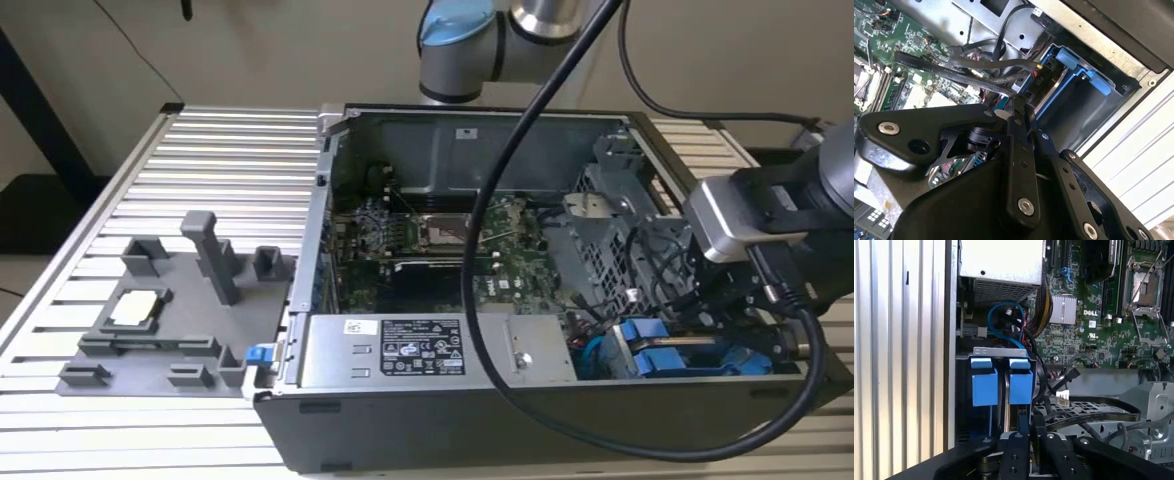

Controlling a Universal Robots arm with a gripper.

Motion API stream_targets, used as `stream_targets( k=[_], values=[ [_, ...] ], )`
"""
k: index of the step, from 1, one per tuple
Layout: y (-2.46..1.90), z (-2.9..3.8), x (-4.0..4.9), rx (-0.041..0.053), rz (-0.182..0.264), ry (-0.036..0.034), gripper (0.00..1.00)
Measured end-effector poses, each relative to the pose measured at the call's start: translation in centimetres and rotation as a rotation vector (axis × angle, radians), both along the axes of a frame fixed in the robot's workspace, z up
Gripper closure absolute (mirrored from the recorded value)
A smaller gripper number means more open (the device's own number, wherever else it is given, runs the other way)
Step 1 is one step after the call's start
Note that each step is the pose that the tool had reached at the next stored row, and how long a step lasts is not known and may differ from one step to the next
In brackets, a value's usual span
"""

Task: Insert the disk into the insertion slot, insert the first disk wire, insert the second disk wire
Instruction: 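Insert the second disk wire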

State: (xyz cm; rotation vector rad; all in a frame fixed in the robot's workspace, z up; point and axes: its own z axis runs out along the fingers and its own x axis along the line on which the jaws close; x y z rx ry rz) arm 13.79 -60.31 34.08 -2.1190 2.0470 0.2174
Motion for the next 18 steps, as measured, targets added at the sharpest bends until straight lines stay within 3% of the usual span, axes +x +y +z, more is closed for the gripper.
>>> stream_targets(
  k=[18],
  values=[
    [-0.10,-0.66,0.19,-0.0008,-0.007,0.0000,0.84]
  ],
)
